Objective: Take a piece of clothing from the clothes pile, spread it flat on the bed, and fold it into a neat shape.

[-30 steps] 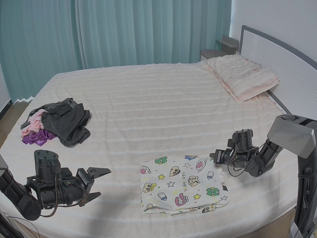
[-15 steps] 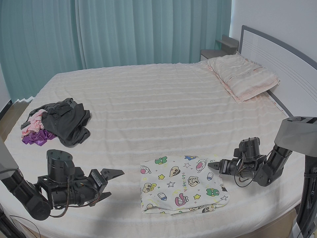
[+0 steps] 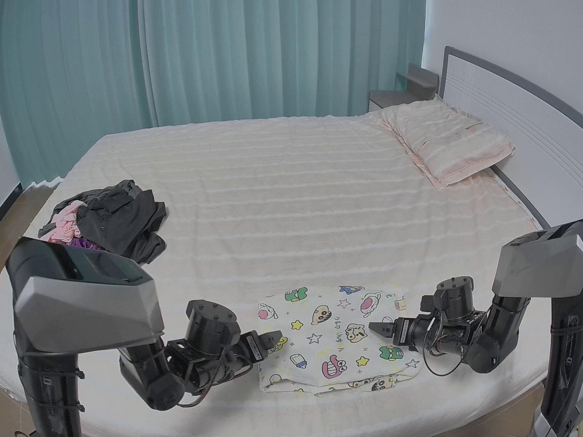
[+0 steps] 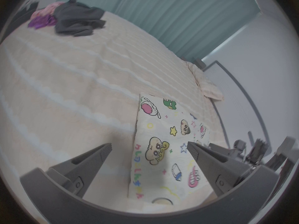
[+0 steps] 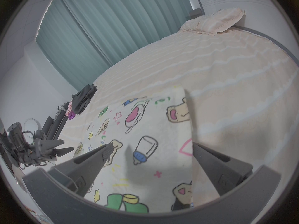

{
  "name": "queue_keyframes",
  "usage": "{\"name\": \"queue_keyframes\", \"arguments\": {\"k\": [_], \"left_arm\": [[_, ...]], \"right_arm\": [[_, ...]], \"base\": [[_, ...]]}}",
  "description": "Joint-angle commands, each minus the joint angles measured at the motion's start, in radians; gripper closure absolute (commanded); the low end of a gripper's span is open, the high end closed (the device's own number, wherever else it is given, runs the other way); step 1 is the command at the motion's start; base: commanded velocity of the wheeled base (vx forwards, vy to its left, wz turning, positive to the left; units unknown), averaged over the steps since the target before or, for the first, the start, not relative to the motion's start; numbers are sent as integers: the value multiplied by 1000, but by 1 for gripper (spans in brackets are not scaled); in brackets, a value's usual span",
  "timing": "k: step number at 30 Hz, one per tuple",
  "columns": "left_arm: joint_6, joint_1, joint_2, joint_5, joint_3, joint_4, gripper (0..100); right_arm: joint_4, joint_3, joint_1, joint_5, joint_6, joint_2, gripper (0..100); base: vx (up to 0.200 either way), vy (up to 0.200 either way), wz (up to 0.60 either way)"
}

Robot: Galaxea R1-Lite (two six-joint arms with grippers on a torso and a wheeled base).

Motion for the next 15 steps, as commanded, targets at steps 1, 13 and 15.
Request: {"name": "queue_keyframes", "arguments": {"k": [1, 13, 15], "left_arm": [[32, -21, 131, 23, -59, -16, 0], [34, -38, 159, 22, -148, -7, 0], [34, -40, 167, 22, -171, -5, 0]], "right_arm": [[-14, 19, 17, 16, 7, 26, 0], [-107, -10, 86, -12, 50, 104, 0], [-109, -17, 103, -14, 52, 109, 0]], "base": [[0, 0, 0], [0, 0, 0], [0, 0, 0]]}}
